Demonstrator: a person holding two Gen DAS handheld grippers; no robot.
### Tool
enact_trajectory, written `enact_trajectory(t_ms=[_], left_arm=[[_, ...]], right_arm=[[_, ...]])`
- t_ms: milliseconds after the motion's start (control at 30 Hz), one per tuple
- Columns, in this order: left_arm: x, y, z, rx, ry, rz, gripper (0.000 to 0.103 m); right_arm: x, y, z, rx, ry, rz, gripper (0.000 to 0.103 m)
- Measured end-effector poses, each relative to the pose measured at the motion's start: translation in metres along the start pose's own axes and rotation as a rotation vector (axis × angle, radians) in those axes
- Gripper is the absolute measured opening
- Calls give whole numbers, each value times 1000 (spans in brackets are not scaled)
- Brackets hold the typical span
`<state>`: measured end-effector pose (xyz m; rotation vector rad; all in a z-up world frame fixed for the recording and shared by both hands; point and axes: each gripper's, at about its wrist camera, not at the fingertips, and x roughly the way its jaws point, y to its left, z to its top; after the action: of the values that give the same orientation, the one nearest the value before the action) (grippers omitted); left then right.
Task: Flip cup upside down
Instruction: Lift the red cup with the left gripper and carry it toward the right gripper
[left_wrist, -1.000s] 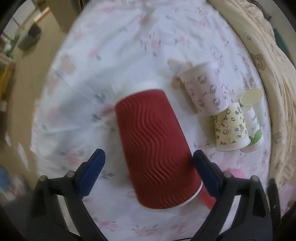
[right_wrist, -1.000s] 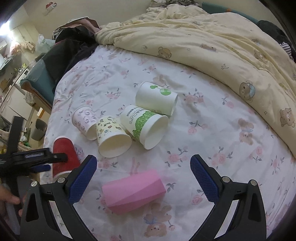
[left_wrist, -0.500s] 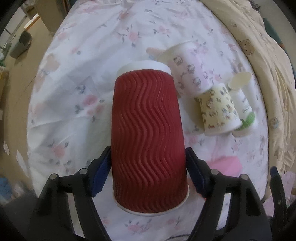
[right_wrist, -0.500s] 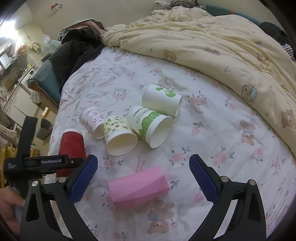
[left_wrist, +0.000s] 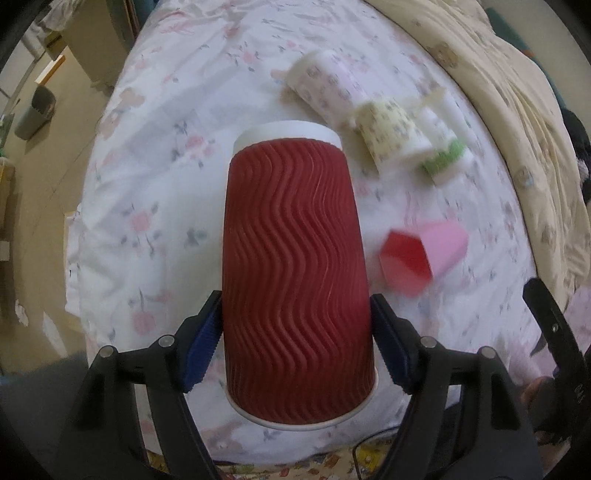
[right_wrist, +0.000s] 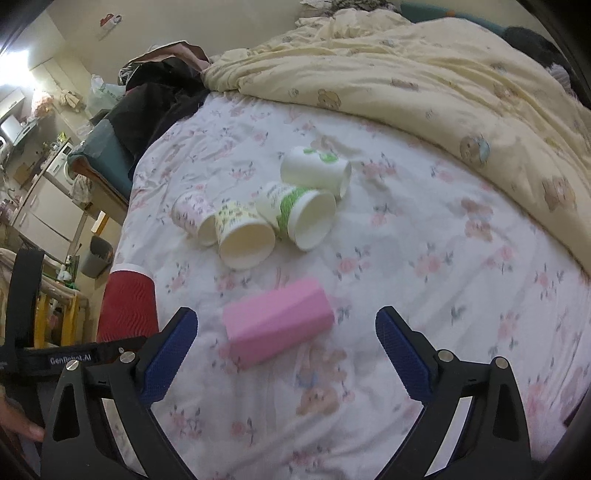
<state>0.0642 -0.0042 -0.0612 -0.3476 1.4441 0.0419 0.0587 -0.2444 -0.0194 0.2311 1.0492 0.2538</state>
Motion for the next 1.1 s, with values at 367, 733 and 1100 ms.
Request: enact_trajectory(t_ms=[367,733,1100], left_arm=[[19,-35,-56,87,43,22,74],[46,-33,-60,50,106,29,77],[42,-32,-61,90,101,62,95]], right_arm=[[-26,-19,-39,56,6,-1,99],[-33,-22,-42,71,-13,16,99],[-31,-22,-40,75,-12,25,99]])
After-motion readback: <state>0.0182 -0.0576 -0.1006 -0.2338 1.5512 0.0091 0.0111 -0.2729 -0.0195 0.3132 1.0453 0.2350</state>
